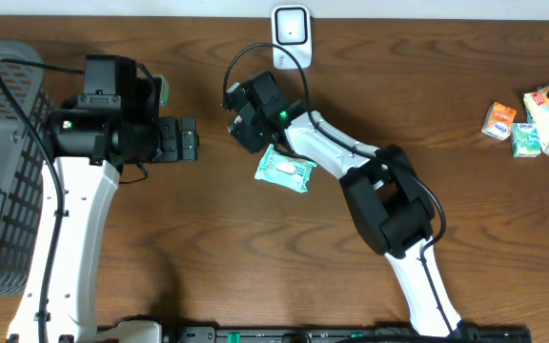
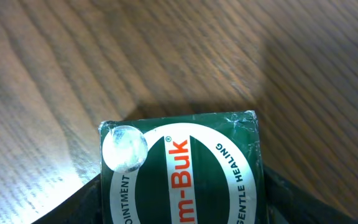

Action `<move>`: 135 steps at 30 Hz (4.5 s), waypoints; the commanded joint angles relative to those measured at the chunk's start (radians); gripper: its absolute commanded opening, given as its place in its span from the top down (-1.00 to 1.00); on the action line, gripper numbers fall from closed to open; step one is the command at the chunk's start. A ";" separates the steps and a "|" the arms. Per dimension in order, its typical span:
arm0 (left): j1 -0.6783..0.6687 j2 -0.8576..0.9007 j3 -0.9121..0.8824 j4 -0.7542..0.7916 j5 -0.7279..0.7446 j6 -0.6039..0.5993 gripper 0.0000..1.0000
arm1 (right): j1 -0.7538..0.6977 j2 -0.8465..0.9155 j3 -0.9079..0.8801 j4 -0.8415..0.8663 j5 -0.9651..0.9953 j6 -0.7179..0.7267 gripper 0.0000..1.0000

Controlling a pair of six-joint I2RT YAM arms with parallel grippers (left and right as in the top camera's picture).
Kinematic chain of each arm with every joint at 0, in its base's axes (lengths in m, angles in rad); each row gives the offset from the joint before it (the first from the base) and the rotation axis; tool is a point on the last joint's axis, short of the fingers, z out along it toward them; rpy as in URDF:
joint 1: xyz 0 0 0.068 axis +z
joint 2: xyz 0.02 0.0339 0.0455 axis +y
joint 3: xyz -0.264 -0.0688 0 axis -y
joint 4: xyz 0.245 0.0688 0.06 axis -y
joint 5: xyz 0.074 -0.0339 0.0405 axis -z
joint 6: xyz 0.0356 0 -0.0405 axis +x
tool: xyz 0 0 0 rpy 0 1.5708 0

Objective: Scan the item barcode

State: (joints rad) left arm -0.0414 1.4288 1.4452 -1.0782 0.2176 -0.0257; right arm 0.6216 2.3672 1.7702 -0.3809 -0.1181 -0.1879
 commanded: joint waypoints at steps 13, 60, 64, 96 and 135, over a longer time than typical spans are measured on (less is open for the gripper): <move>-0.003 0.002 -0.004 -0.006 -0.010 0.002 -0.95 | -0.093 -0.156 -0.006 -0.108 -0.036 0.178 -0.04; -0.003 0.002 -0.004 -0.006 -0.010 0.002 -0.95 | -0.466 -0.234 -0.017 -0.723 -0.321 0.485 -0.99; -0.003 0.002 -0.004 -0.006 -0.010 0.002 -0.96 | -0.463 -0.235 -0.017 -0.719 -0.558 0.517 -0.98; -0.003 0.002 -0.004 -0.005 -0.010 0.002 -0.96 | -0.296 -0.180 -0.020 -0.701 0.211 0.983 -0.98; -0.003 0.002 -0.004 -0.006 -0.010 0.002 -0.95 | -0.318 -0.143 -0.149 -0.589 0.054 0.930 -0.12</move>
State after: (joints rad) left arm -0.0414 1.4288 1.4452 -1.0782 0.2173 -0.0257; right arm 0.3157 2.2093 1.6459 -0.9688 0.0040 0.7460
